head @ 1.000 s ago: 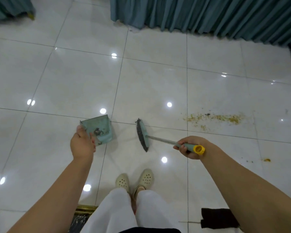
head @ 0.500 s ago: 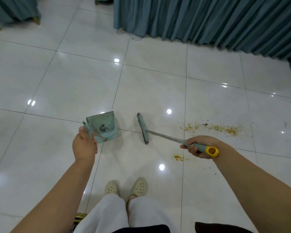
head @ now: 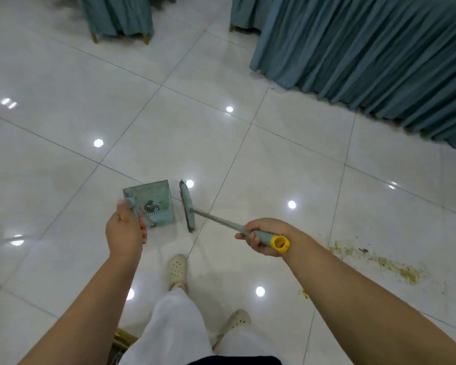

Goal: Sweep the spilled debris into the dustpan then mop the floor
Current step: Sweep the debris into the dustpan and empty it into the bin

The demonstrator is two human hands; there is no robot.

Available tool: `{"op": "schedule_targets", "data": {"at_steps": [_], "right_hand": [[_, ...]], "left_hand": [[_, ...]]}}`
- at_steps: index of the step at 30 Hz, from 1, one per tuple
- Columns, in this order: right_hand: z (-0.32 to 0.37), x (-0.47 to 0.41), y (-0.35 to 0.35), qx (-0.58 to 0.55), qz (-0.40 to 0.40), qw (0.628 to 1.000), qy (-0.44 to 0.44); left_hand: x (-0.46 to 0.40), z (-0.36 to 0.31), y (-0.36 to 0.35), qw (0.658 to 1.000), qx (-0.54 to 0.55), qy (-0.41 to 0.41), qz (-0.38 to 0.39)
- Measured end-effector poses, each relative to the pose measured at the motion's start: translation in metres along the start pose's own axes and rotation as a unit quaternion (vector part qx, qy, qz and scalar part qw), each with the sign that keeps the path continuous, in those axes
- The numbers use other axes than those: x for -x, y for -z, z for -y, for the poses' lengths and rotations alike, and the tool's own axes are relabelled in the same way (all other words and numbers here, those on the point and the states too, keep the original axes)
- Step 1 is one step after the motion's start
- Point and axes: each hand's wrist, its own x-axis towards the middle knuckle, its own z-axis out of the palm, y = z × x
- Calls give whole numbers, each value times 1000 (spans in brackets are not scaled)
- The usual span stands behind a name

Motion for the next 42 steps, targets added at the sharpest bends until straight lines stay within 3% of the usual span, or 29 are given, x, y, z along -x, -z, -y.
{"op": "schedule_targets", "data": {"at_steps": [8, 12, 22, 29, 42], "right_hand": [[46, -72, -165, 70, 10, 997, -24], [58, -99, -224, 86, 30, 995, -38], [76, -150, -297, 120, 50, 989, -64], [124, -164, -263, 2, 14, 1000, -14], [199, -97, -56, -146, -46, 988, 20]], "left_hand": [[-104, -44, 73, 999, 12, 4, -32], [-136, -51, 98, 996, 35, 18, -83], [-186, -56, 118, 992, 0, 18, -127], [-188, -62, 86, 991, -14, 19, -129], [-126, -80, -97, 998, -55, -4, -43]]}}
